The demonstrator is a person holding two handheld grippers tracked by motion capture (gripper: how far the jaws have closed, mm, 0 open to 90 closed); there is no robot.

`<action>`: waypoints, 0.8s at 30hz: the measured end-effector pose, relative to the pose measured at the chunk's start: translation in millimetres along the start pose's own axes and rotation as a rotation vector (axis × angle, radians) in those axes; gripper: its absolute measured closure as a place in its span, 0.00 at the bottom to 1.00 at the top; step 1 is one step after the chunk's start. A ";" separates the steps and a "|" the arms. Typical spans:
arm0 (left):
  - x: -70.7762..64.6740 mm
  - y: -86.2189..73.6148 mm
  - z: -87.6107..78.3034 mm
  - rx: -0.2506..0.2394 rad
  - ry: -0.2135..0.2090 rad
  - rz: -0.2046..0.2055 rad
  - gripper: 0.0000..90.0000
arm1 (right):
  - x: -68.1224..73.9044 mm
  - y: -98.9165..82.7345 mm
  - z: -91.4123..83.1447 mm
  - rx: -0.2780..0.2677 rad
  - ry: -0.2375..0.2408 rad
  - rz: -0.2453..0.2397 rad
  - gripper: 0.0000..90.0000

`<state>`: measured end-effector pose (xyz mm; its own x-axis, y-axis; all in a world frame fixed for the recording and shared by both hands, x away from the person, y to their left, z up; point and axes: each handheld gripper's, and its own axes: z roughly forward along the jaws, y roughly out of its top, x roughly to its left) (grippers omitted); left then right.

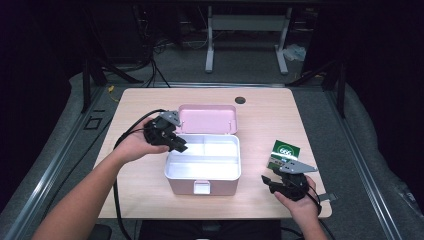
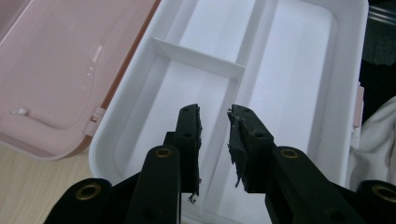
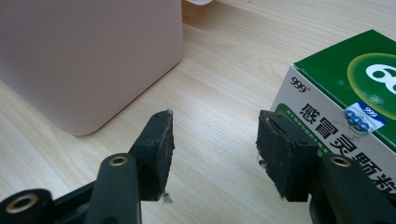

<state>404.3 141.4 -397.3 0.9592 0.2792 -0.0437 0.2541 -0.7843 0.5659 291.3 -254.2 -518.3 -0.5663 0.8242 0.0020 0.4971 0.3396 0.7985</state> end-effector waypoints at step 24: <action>-9.1 49.9 40.3 0.298 -0.048 0.153 0.87 | -0.6 -0.7 0.7 0.000 0.010 0.003 0.51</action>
<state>413.2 77.4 -401.8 0.9920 0.1247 -0.0193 0.1247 -0.9444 0.3041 291.7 -254.6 -519.4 -0.5714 0.8206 0.0109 0.4988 0.3367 0.7986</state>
